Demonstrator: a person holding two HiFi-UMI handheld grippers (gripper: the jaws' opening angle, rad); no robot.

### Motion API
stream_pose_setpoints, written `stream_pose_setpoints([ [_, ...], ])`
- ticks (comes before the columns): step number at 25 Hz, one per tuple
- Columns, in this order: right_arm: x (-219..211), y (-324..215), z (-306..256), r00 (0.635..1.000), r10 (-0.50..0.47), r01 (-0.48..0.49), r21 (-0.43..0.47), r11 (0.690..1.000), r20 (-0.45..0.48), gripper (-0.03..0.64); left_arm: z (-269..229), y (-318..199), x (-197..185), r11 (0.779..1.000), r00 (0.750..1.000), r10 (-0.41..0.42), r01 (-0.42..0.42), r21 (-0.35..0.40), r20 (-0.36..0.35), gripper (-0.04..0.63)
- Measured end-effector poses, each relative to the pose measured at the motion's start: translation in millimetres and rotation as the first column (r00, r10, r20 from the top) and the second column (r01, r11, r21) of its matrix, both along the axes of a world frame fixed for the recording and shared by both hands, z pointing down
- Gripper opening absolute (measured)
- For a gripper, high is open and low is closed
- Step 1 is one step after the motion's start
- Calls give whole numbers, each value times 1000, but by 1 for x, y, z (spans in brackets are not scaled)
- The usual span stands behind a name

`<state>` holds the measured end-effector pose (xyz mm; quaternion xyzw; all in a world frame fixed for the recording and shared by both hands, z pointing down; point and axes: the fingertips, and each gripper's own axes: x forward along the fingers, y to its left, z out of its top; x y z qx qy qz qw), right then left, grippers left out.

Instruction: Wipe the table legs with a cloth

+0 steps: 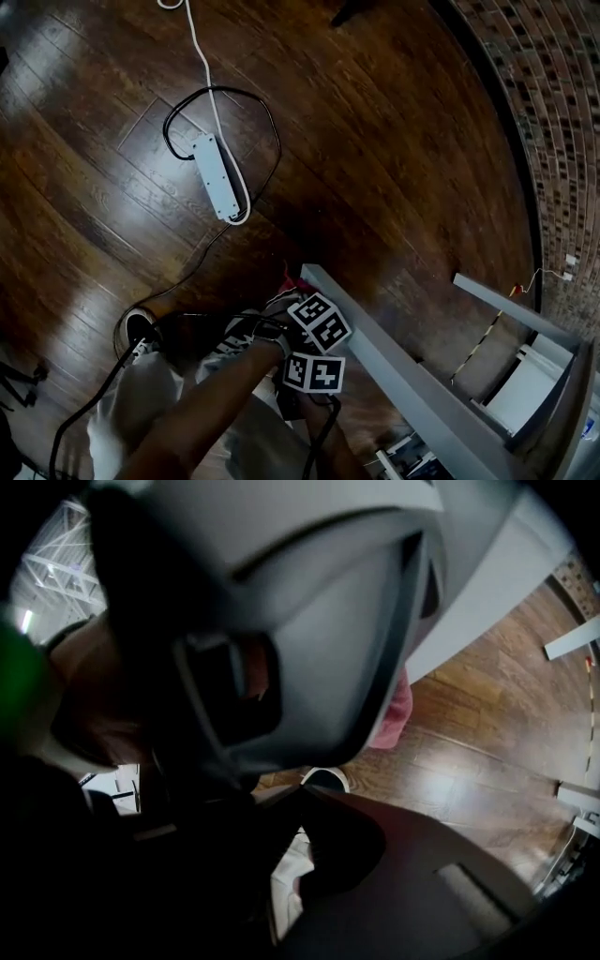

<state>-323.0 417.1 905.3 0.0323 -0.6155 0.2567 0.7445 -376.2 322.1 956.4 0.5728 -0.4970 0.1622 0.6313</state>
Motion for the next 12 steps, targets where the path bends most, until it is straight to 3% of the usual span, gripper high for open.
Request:
stream_pose_setpoints([
  [5,-13,1,-12,998,33,-33,8,999,45,-8,-13,-3,-6,999,999,42,-43,8,32,69],
  [9,-20,7,-65,993,47,-52,47,998,106,-6,-84,-3,-21,995,996,35,-42,85,85,69],
  [12,-19,19,-124,984,114,-122,50,991,140,-6,-156,-1,-15,987,991,88,-100,124,99,69],
])
